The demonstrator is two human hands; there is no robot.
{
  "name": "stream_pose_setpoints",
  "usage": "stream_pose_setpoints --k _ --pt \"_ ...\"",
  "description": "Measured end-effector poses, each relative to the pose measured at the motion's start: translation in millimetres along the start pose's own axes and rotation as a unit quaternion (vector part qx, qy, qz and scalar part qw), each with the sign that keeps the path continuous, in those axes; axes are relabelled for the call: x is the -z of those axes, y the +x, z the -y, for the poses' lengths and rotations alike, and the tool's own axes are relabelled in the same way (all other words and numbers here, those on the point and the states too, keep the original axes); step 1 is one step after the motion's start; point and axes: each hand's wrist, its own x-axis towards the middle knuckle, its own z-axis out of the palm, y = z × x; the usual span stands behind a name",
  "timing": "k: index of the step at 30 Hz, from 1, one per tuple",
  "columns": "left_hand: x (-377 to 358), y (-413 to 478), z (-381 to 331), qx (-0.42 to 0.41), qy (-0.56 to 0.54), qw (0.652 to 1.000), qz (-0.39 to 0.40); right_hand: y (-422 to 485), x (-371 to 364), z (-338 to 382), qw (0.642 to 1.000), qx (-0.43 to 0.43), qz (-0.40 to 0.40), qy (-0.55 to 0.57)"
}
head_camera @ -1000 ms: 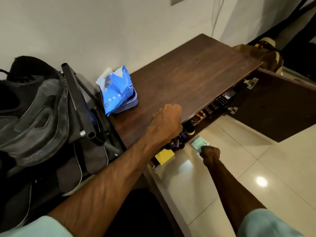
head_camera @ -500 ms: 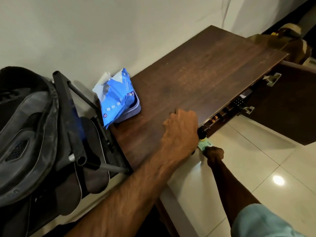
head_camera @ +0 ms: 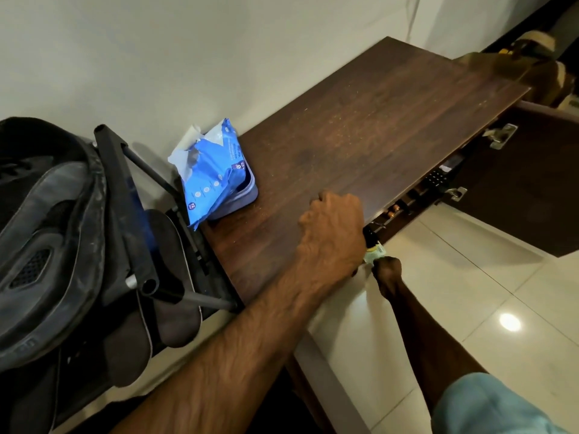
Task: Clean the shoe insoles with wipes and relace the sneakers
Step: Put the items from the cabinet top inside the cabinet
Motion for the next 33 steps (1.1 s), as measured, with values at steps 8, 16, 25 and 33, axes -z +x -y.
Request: stream_pose_setpoints --k 8,16,25,33 --pt "7 -14 5 -0.019 -0.021 0.999 -0.029 -101 31 13 0.989 0.140 -0.030 -0.023" --pt "28 -85 17 -0.035 -0.067 0.996 -0.052 -257 75 75 0.939 0.320 0.085 -0.088" --pt "45 -157 39 -0.053 -0.059 0.996 -0.043 -374 98 99 0.847 0.378 0.255 -0.274" --pt "32 -183 62 -0.065 -0.006 0.998 -0.009 -379 84 71 0.736 0.421 0.227 -0.479"
